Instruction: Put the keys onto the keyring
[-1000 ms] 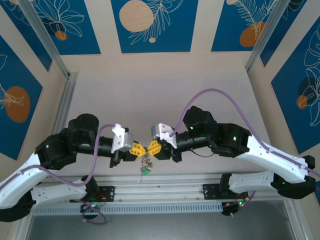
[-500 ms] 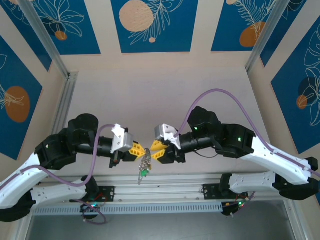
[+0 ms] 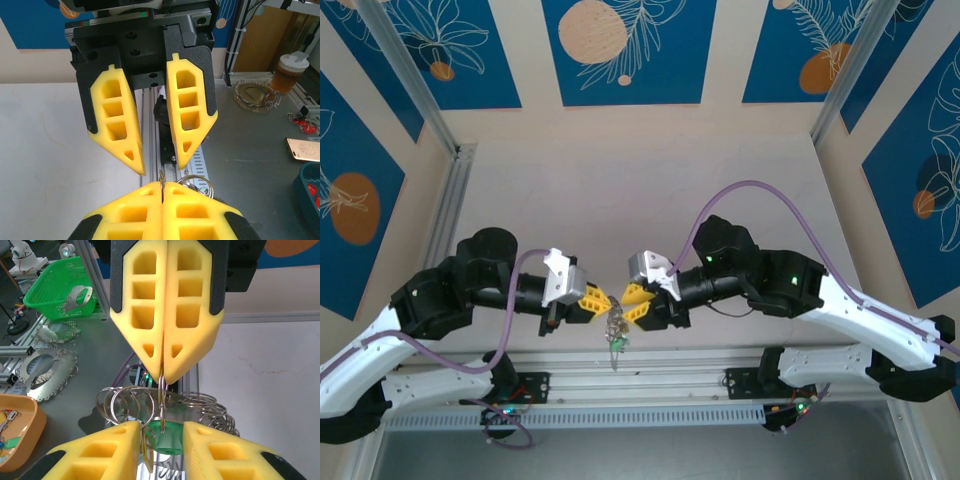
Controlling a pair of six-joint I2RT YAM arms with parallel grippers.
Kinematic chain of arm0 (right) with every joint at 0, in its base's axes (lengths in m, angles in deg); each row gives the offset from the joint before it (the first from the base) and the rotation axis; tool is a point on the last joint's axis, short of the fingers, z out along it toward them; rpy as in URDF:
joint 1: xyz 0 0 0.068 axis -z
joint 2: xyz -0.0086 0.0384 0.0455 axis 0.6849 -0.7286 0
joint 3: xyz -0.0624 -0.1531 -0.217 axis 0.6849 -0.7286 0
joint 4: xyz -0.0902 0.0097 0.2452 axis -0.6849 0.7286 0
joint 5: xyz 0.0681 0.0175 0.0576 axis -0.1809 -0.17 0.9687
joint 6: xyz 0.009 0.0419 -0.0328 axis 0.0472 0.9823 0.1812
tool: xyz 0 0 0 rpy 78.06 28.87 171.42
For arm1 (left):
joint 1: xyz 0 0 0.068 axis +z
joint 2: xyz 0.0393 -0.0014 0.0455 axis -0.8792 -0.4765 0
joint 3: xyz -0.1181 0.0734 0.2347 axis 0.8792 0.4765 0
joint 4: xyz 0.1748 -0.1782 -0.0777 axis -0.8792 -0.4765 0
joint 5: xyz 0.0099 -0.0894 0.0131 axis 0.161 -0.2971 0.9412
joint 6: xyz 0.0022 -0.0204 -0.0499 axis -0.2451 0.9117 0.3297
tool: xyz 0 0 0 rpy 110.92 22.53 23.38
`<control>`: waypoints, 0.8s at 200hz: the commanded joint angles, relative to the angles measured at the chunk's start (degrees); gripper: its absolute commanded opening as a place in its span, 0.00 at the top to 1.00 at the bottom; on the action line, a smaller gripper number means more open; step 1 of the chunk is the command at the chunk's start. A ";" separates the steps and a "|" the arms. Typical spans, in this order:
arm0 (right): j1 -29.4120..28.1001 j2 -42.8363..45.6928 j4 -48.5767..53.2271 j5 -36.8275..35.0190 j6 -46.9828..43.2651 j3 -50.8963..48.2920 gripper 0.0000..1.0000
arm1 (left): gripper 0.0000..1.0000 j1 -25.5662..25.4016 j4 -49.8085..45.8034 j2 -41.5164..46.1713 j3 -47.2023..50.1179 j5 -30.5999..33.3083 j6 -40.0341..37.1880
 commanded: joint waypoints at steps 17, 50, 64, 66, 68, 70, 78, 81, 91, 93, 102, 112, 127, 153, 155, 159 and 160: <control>0.39 -0.48 -2.41 2.14 1.40 -0.75 0.74 | 1.00 -0.57 2.89 1.22 0.29 -1.33 0.18; 0.71 -0.88 -3.21 2.13 1.59 -1.05 0.75 | 1.00 -0.57 3.08 1.51 0.59 -1.50 0.19; 0.80 -1.16 -3.35 2.27 1.56 -1.03 0.78 | 1.00 -0.52 3.16 1.53 0.64 -1.51 0.18; 0.86 -1.16 -3.35 2.34 1.58 -1.02 0.79 | 1.00 -0.56 3.16 1.59 0.67 -1.51 0.22; 0.83 -1.23 -3.42 2.40 1.58 -1.02 0.80 | 1.00 -0.56 3.16 1.60 0.75 -1.48 0.23; 0.89 -1.25 -3.39 2.44 1.59 -1.00 0.81 | 1.00 -0.52 3.16 1.65 0.77 -1.48 0.21; 0.89 -1.46 -3.35 2.78 1.59 -0.99 0.86 | 1.00 -0.50 3.16 1.76 0.77 -1.34 0.19; 0.90 -1.51 -3.29 2.81 1.52 -0.92 0.87 | 1.00 -0.55 3.11 1.82 0.65 -1.38 0.18; 0.91 -1.67 -3.26 3.06 1.48 -0.93 0.92 | 1.00 -0.57 3.39 2.08 0.76 -1.41 0.33; 0.97 -1.69 -3.22 3.06 1.47 -0.96 0.92 | 1.00 -0.55 3.46 2.12 0.77 -1.44 0.33; 1.00 -1.76 -3.25 3.24 1.58 -1.03 0.95 | 1.00 -0.57 3.83 2.38 0.90 -1.46 0.44; 1.08 -1.84 -3.43 3.54 1.65 -1.18 0.98 | 1.00 -0.54 4.24 2.50 1.07 -1.58 0.62; 1.14 -1.95 -3.69 4.15 1.73 -1.44 1.00 | 1.00 -0.57 5.02 2.79 1.37 -1.56 0.77; 1.30 -2.28 -4.21 5.09 2.01 -2.08 1.00 | 1.00 -0.56 6.94 3.42 2.25 -1.33 0.88; 1.38 -2.30 -4.23 5.13 2.02 -2.10 1.00 | 1.00 -0.57 7.11 3.44 2.26 -1.40 0.88; 1.39 -2.43 -4.21 5.24 2.03 -2.20 1.00 | 1.00 -0.49 7.38 3.56 2.33 -1.34 0.88; 1.45 -2.46 -4.22 5.25 2.03 -2.17 1.00 | 1.00 -0.53 7.46 3.59 2.34 -1.34 0.88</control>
